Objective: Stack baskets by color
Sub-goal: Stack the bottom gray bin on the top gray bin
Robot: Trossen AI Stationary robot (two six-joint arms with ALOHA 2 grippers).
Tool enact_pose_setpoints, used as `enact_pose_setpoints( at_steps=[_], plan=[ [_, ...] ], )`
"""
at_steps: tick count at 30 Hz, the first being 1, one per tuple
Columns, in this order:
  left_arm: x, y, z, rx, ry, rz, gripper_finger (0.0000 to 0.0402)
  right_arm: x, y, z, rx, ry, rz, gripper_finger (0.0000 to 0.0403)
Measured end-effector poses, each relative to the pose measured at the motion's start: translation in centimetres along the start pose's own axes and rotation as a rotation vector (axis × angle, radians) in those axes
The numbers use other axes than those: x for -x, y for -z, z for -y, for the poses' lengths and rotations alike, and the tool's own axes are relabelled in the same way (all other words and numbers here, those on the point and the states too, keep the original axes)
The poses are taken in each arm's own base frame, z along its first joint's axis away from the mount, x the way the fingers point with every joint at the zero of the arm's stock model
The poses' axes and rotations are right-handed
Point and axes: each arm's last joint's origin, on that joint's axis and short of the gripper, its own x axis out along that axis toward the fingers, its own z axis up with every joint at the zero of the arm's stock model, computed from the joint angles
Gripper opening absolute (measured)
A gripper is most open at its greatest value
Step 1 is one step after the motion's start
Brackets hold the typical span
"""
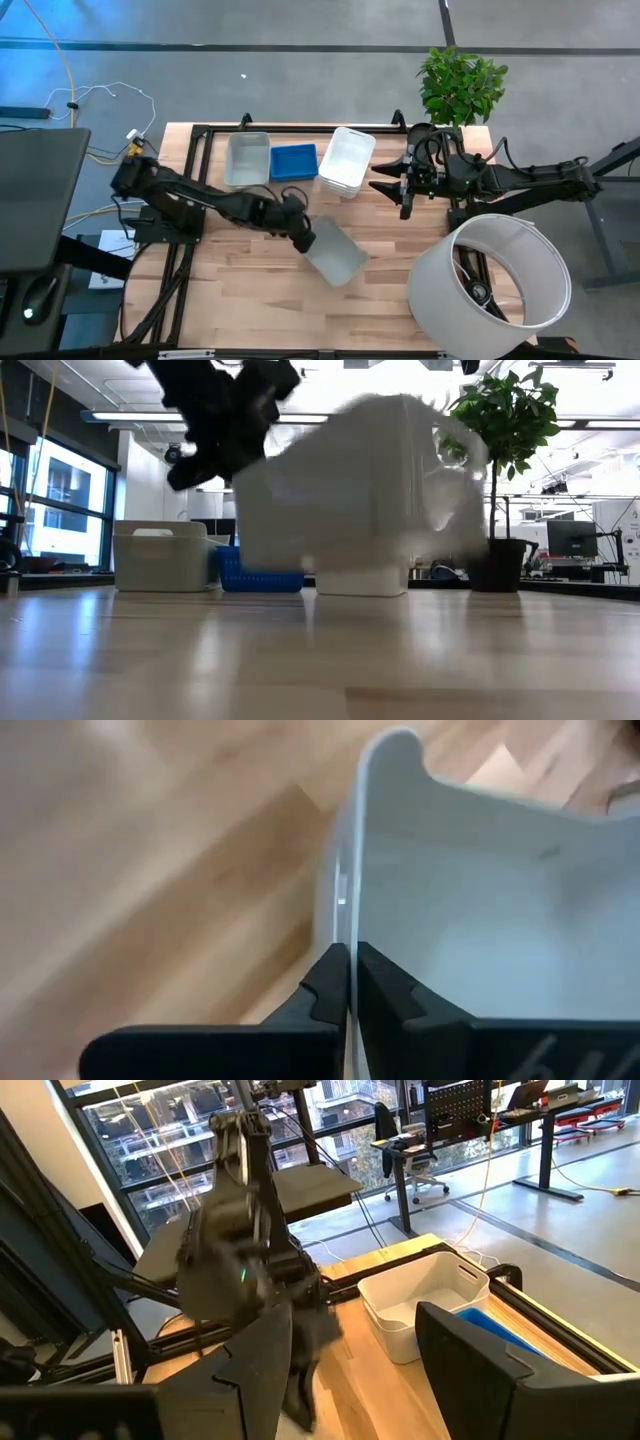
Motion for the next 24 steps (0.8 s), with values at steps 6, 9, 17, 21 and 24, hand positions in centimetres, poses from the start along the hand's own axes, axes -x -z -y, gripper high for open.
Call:
enact_pose_setpoints(
  at_steps=[6, 9, 17, 21, 24],
  plan=[
    [6.7, -2.8, -2.7, -0.013, -0.045, 0.153, 0.0000, 0.0, 0.1, 0.0, 0.003, 0.003, -0.014, 0.0202],
    [10.9, -4.0, -4.8, 0.031, -0.065, 0.294, 0.0000, 0.0, 0.2, 0.0, -0.003, 0.004, -0.016, 0.0202],
    [18.8, -4.5, -10.6, 0.122, -0.193, 0.564, 0.0000, 0.0, 0.1, 0.0, -0.004, 0.003, -0.014, 0.0202],
    [21.1, -4.1, -12.7, 0.218, -0.279, 0.675, 0.0000, 0.0, 0.1, 0.1, -0.006, 0.024, -0.010, 0.0202],
    [21.8, -4.0, -13.4, 0.212, -0.328, 0.722, 0.0000, 0.0, 0.1, 0.1, -0.006, 0.027, -0.008, 0.0202]
  ],
)
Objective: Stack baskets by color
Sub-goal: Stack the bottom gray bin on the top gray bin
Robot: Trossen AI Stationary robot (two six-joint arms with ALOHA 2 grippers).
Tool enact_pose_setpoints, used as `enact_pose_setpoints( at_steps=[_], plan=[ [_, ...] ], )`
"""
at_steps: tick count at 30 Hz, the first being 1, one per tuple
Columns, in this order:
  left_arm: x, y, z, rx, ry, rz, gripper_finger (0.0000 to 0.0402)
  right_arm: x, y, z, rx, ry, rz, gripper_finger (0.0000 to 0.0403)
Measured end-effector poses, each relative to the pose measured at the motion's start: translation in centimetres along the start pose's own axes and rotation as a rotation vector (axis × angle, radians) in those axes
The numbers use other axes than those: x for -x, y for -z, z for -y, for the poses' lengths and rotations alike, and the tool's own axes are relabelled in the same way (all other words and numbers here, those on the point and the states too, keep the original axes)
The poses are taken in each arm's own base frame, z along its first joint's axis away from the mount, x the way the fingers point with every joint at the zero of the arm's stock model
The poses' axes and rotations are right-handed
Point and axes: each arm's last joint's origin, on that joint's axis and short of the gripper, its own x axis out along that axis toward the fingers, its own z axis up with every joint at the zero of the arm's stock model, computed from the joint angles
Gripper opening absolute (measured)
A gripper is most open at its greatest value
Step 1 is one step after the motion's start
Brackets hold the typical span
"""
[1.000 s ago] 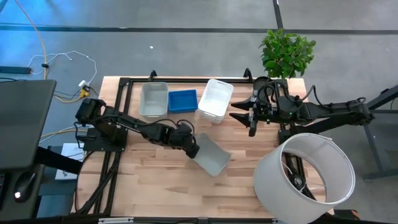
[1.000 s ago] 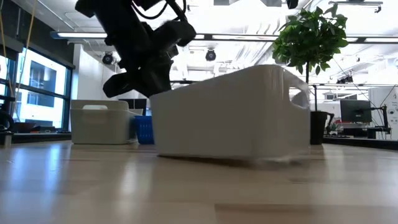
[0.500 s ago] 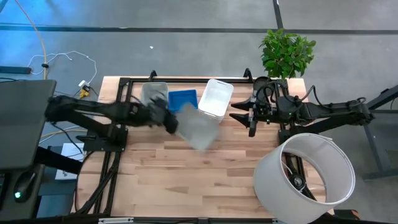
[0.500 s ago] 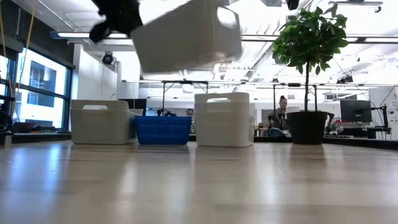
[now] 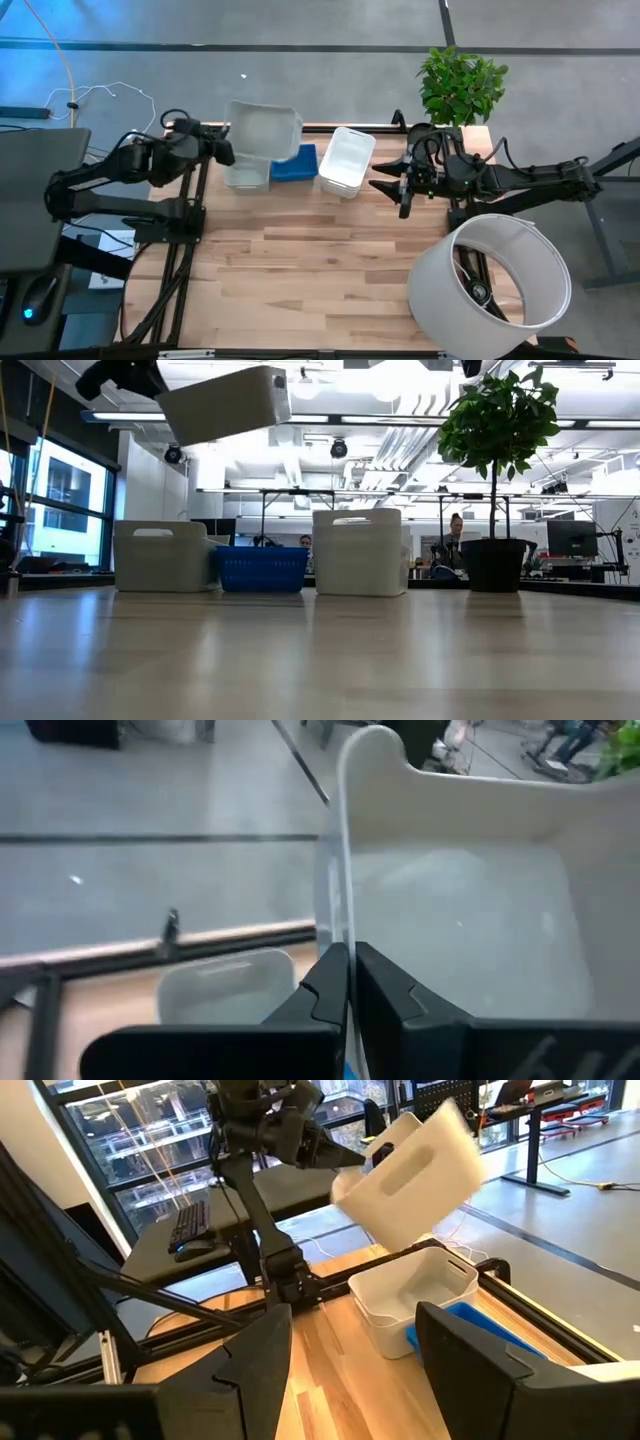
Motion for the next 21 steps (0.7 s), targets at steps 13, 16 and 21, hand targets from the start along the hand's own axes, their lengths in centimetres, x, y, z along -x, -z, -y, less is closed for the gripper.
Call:
enact_pose_setpoints(
  at_steps=[13, 16, 21],
  plan=[
    [-0.5, -0.8, -1.1, -0.056, -0.103, 0.039, 0.0000, 0.0, 0.0, 0.0, -0.001, 0.002, -0.003, 0.0202],
    [-0.5, -0.8, -1.2, -0.064, -0.104, 0.031, 0.0000, 0.0, 0.0, 0.0, -0.001, 0.002, -0.003, 0.0202],
    [-0.5, -0.9, -1.2, -0.088, -0.108, 0.031, 0.0000, 0.0, 0.0, 0.0, -0.001, 0.002, -0.002, 0.0202]
  ],
)
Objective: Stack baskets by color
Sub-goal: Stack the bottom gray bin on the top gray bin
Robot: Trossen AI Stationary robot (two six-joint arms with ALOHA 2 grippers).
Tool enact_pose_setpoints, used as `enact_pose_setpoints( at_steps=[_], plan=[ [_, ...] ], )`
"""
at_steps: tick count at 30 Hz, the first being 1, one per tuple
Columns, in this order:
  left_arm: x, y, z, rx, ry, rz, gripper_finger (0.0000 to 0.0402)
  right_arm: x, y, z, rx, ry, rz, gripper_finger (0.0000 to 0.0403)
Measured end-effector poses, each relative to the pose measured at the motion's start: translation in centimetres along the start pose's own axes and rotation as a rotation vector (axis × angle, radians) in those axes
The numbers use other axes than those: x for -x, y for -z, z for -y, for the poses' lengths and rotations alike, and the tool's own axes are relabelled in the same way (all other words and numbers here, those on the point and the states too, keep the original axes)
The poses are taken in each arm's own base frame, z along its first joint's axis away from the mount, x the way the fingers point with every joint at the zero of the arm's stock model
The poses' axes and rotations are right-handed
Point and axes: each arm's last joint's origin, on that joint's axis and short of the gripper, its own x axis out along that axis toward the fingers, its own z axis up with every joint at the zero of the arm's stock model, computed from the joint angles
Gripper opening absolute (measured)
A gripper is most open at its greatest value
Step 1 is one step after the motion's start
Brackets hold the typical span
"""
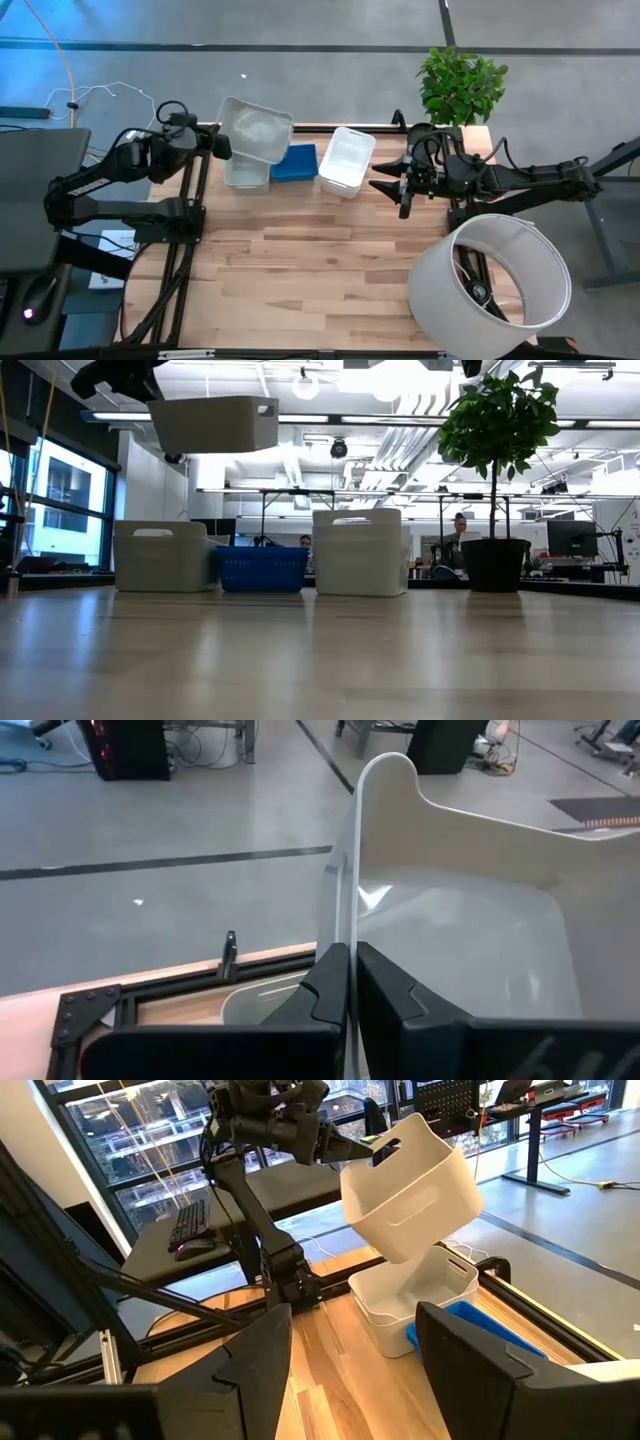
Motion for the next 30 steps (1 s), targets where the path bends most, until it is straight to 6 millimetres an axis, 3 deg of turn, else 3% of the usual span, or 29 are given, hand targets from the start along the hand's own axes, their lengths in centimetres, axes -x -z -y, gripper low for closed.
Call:
enact_pose_setpoints(
  at_steps=[9, 13, 18, 24, 30],
  plan=[
    [-0.1, 0.1, 0.1, -0.115, 0.034, -0.030, 0.0000, 0.0, 0.0, 0.0, 0.000, 0.000, 0.000, 0.0202],
    [-0.4, -0.4, 0.2, -0.281, 0.050, -0.089, 0.0000, -0.2, 0.2, 0.0, 0.003, 0.004, -0.010, 0.0202],
    [-0.7, -2.5, 0.8, -0.517, -0.006, -0.177, 0.0000, -1.1, 0.7, -0.2, -0.003, 0.010, -0.034, 0.0202],
    [-1.8, -5.0, 2.7, -0.851, -0.051, -0.224, 0.0000, -2.0, 1.4, -0.2, -0.010, 0.021, -0.069, 0.0202],
    [-3.7, -5.6, 4.8, -1.190, -0.003, -0.280, 0.0000, -2.0, 1.2, -0.3, -0.018, 0.017, -0.044, 0.0202]
  ],
)
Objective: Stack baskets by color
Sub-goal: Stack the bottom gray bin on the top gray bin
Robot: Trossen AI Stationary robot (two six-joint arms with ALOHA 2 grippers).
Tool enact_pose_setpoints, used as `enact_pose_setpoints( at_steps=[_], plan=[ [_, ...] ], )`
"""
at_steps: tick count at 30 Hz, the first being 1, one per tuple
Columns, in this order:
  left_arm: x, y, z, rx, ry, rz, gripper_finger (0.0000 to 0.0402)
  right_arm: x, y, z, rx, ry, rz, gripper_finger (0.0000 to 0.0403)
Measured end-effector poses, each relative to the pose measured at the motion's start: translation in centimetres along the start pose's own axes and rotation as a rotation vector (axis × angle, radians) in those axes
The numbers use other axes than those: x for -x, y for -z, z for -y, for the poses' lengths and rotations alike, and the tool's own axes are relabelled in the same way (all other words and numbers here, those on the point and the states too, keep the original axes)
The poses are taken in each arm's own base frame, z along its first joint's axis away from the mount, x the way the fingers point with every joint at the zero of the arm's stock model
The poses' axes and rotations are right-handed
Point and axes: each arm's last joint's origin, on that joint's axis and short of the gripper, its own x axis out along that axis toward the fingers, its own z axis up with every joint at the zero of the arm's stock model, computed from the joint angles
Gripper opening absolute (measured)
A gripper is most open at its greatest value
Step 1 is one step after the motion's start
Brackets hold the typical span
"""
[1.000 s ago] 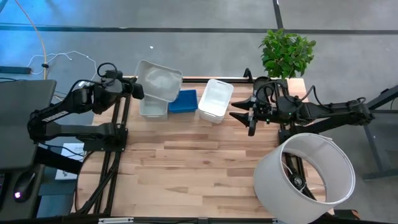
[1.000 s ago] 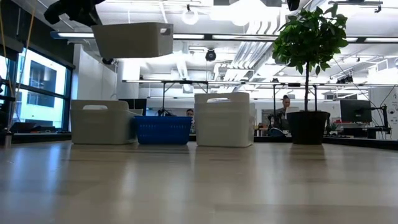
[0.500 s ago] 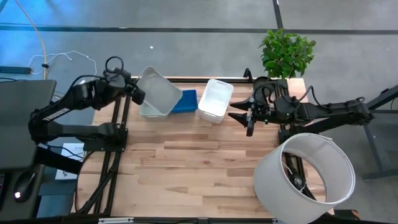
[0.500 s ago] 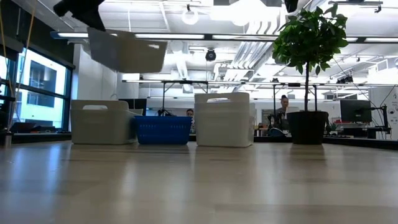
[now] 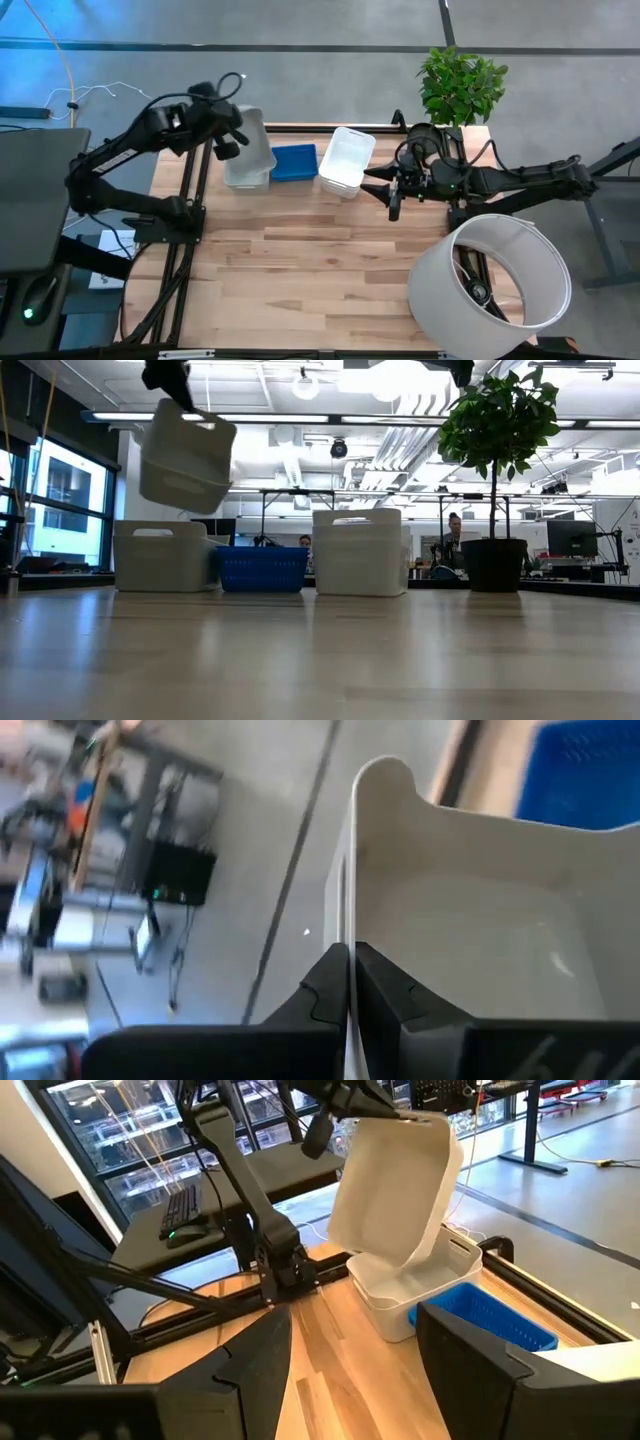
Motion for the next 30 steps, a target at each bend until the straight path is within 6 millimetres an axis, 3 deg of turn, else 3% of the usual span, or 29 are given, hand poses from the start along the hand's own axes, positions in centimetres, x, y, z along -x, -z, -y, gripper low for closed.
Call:
enact_pose_setpoints(
  at_steps=[6, 16, 30],
  plan=[
    [-1.8, -1.2, 0.7, -0.196, 0.159, 0.027, 0.0000, 0.0, 0.0, 0.0, -0.017, -0.001, -0.001, 0.0202],
    [-4.8, 0.4, -1.8, -0.070, 0.306, 0.003, 0.0000, 0.0, 0.0, 0.0, -0.019, -0.005, -0.002, 0.0202],
    [-5.8, 2.7, -3.2, -0.049, 0.402, -0.040, 0.0000, 0.0, 0.0, 0.0, -0.018, 0.006, 0.001, 0.0202]
  ],
)
